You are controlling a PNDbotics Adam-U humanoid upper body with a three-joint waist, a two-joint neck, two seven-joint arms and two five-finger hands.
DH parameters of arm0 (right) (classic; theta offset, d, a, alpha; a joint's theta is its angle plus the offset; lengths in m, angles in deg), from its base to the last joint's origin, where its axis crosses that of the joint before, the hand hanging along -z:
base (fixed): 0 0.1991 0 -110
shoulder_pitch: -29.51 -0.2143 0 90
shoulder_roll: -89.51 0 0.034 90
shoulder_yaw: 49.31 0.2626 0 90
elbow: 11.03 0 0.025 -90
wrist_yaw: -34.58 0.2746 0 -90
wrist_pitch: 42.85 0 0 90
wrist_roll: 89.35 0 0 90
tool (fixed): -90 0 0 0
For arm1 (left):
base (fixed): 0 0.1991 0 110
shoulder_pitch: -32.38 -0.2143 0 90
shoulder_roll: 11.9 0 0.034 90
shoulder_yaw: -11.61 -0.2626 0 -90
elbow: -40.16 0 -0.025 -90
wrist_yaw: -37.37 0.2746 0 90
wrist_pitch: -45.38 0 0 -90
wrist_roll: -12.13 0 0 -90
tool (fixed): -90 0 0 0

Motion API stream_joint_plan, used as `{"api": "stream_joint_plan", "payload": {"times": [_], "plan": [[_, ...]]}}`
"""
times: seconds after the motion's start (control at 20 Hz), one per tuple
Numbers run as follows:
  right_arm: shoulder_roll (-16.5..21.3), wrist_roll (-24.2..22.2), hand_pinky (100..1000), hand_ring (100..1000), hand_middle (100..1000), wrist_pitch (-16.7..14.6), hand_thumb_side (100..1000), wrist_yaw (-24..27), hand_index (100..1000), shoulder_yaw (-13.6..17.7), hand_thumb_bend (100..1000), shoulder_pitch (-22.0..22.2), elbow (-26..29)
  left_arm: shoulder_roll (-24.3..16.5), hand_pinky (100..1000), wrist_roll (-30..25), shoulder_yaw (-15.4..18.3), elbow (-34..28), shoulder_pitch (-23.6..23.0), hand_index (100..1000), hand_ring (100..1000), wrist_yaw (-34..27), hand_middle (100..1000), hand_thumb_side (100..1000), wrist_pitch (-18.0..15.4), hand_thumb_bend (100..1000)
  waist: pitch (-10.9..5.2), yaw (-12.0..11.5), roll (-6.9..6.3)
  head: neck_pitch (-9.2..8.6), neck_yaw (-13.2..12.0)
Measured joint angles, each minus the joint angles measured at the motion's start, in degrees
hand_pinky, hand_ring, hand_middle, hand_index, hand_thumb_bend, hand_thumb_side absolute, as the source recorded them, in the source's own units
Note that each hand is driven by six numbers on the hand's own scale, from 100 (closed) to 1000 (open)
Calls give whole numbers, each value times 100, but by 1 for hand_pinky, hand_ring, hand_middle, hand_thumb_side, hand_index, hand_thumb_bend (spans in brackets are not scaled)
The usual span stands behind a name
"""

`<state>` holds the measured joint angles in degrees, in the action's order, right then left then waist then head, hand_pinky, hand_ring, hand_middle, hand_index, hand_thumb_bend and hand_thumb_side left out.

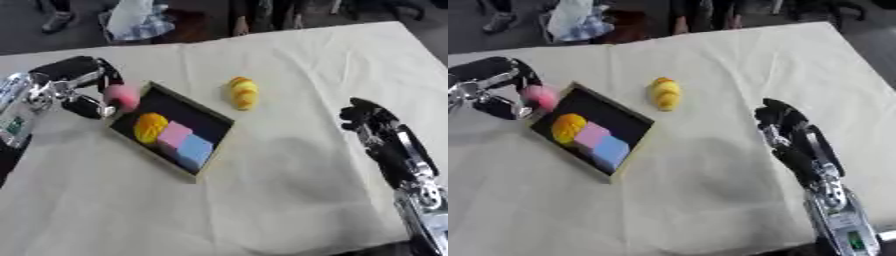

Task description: Pick up objects on the table and place them in the box.

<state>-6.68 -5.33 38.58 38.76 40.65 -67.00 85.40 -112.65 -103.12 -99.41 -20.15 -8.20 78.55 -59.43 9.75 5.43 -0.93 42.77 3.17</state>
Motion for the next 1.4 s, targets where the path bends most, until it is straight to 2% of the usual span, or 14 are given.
{"api": "stream_joint_plan", "payload": {"times": [0.25,0.3,0.5,0.65,0.7,0.75,0.8,1.05,1.1,1.4], "plan": [[0,0,801,813,721,0,478,0,855,0,100,0,-1,2,713,-333,-69,-101,-42,780,606,-178,644,252,-14,258,0,-9,0,0,3],[0,0,801,813,721,0,478,0,855,0,100,0,-1,3,729,-395,-82,-103,-58,804,624,-186,673,320,-24,293,0,-9,0,0,3],[0,0,801,813,721,0,478,0,855,1,100,0,-1,2,749,-689,-101,-145,-105,829,656,-200,713,407,-111,335,0,-8,0,1,11],[5,0,801,813,721,-1,473,0,855,1,100,0,-2,-87,751,-897,-92,-268,-148,829,660,-242,716,440,-143,344,0,-24,0,2,24],[9,0,801,813,721,-1,470,0,855,2,100,0,-3,-147,751,-949,-85,-322,-177,827,660,-264,715,442,-139,342,0,-43,0,3,30],[17,1,801,813,721,-2,465,0,855,2,100,-3,-4,-216,752,-994,-65,-388,-217,825,659,-293,714,402,-129,329,0,-62,0,5,41],[36,3,801,813,721,-3,460,-1,855,2,100,-7,-8,-290,751,-1030,-45,-462,-260,822,657,-327,712,478,-113,340,0,-78,0,5,45],[259,23,801,813,721,-33,444,-9,855,7,100,-183,-34,-624,749,-1132,64,-895,-521,808,649,-611,702,512,9,328,-1,-154,0,8,72],[294,24,801,814,722,-44,410,-14,854,7,100,-214,-35,-668,748,-1137,88,-973,-564,797,638,-663,688,547,41,294,-1,-160,0,9,78],[881,-66,801,815,728,-166,308,-209,860,-56,100,-849,-99,-913,749,-866,470,-1658,-1077,781,610,-1111,657,536,329,155,-10,-300,36,49,136]]}}
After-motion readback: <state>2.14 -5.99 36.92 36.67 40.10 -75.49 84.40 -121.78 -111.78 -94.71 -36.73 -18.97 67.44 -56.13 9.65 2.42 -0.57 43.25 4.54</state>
